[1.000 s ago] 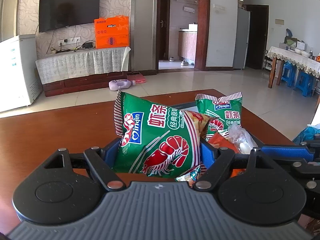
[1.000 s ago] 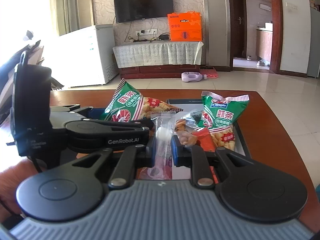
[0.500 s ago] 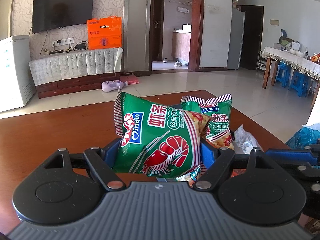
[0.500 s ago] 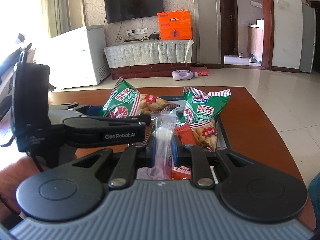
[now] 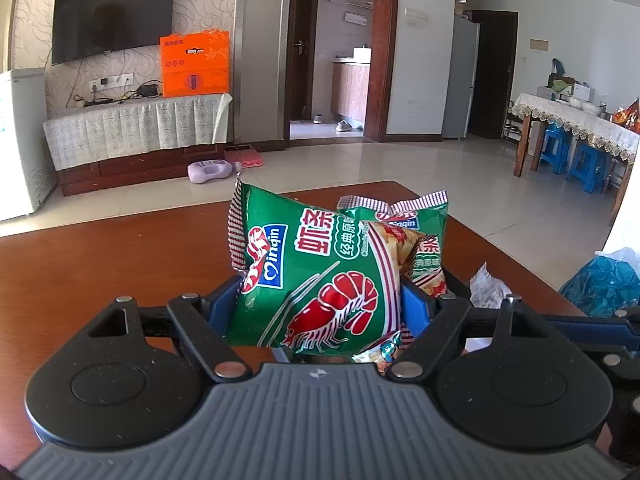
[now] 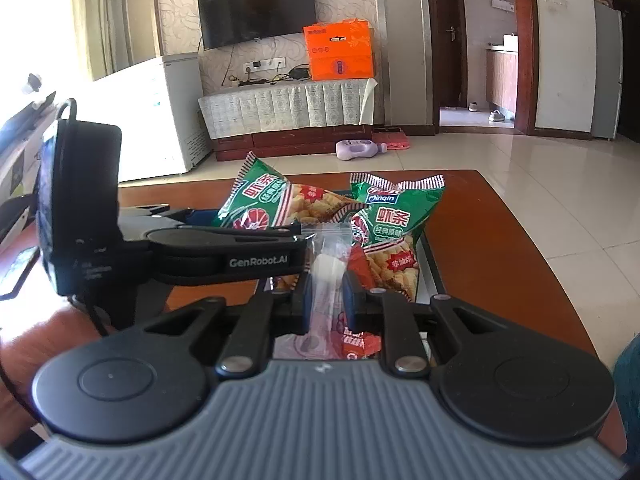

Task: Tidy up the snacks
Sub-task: 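Carry the green bag in the left tool while the right tool carries the clear packet to the box, then lower the green bag into the box and open the left tool while the right tool releases the clear packet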

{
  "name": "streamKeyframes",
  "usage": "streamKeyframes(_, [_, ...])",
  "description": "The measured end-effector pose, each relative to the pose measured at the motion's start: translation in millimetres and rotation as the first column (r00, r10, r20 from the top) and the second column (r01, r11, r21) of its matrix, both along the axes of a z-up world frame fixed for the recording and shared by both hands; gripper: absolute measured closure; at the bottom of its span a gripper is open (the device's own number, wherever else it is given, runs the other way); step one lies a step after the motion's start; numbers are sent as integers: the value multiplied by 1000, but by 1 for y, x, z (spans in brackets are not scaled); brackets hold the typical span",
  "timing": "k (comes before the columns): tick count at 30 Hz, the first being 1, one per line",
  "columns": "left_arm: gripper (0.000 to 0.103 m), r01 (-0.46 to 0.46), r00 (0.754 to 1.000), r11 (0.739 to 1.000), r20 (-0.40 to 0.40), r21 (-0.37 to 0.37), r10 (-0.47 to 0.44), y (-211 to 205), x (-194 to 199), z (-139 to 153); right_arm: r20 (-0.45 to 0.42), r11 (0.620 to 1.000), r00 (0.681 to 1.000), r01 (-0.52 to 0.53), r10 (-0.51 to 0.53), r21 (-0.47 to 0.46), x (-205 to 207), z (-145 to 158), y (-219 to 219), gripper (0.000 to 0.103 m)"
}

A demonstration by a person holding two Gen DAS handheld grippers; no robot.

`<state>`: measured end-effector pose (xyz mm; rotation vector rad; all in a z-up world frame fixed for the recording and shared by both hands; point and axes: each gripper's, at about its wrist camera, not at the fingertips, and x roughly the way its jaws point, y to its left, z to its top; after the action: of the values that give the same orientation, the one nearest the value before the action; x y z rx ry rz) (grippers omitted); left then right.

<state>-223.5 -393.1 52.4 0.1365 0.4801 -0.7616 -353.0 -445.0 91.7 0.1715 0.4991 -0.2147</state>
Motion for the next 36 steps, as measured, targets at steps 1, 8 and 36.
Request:
streamKeyframes(1, [20,4,1000,1000,-3,-2,-4,-2,-1,-1,-1,1000,1000,2,-2,0,0,0,-1,84])
streamKeyframes(8, [20,23,999,1000,-26,0,-23,-15,4,-10,-11,1000,1000,29,-29,9,-1,-2,-9,84])
streamKeyframes(36, [9,117,993,993,15,-6,-117,-41,10,-14,-75,997,995,71,-68,31,10,-17,-23,84])
